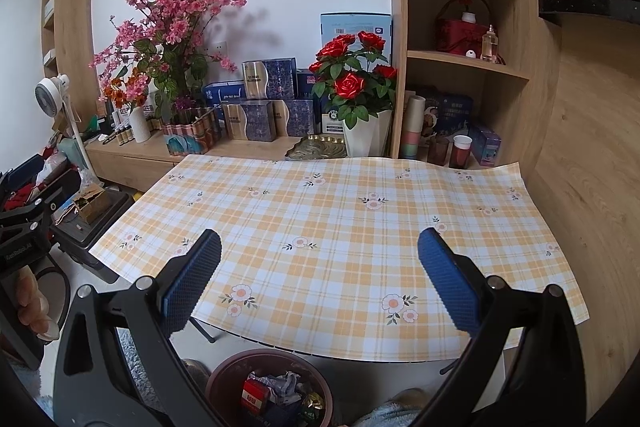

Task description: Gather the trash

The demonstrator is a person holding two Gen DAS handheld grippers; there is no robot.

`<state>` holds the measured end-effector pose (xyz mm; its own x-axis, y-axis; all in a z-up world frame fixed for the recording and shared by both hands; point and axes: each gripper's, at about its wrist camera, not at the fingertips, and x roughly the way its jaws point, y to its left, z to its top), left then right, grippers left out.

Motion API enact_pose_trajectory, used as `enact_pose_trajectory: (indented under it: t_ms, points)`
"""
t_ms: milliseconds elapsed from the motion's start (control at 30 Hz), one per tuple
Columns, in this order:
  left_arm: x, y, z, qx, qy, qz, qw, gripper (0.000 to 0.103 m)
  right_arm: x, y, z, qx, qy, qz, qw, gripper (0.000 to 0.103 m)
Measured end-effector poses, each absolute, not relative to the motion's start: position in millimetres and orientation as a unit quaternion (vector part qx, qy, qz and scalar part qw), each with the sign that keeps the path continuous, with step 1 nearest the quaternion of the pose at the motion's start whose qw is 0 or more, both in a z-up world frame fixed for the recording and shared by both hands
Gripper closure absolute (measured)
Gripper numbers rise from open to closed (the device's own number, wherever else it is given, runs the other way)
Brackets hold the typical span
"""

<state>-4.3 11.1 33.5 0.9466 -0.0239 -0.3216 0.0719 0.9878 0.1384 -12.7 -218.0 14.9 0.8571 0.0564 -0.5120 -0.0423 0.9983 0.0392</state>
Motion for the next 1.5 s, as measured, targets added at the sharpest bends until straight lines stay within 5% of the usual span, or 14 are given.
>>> enact_pose_trajectory:
  t_ms: [1500]
  points:
    - [-1.0, 15.5, 36.7, 0.061, 0.169, -0.022, 0.983, 0.006, -12.6, -219.6, 15.6, 0.016, 0.264, 0.025, 0.964, 0.006]
